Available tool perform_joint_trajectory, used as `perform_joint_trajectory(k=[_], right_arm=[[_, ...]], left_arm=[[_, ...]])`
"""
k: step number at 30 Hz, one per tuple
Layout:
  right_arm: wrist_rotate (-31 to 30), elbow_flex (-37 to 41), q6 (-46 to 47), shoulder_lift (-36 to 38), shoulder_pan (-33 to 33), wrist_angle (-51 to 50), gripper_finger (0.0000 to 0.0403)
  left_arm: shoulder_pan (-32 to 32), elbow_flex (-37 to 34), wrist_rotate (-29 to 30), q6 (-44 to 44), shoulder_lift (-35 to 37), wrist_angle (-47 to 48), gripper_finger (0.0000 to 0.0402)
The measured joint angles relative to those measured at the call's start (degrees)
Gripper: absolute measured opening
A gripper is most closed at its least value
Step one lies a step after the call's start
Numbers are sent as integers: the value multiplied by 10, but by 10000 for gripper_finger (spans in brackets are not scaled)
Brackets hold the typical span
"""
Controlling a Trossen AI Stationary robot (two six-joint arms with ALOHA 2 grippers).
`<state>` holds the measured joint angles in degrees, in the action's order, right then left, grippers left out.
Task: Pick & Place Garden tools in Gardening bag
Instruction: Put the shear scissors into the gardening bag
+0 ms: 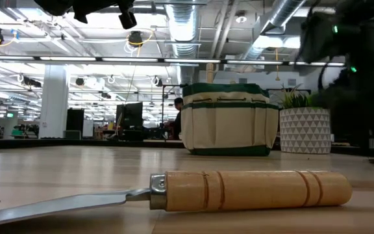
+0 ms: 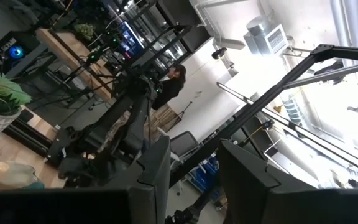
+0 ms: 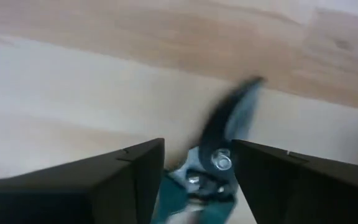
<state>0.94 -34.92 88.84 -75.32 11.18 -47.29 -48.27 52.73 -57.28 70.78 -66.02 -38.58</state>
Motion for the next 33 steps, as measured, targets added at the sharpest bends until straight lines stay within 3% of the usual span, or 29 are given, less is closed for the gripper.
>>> perform_joint_trajectory(k=[8, 17, 22, 26, 29, 33], right_arm=[[4, 1, 45, 84, 30, -35, 222], [20, -29, -167, 88, 155, 67, 211], [28, -68, -279, 49, 189, 14, 188], [68, -86, -373, 14, 204, -81, 174], [94, -95, -472, -1, 216, -90, 172], [85, -105, -600, -16, 241, -90, 180]], left_arm=[[0, 0, 0, -2, 0, 0, 108], [0, 0, 0, -14, 0, 0, 108], [0, 0, 3, -15, 0, 0, 108], [0, 0, 3, -16, 0, 0, 108], [0, 0, 3, -16, 0, -1, 108], [0, 0, 3, -16, 0, -1, 108]])
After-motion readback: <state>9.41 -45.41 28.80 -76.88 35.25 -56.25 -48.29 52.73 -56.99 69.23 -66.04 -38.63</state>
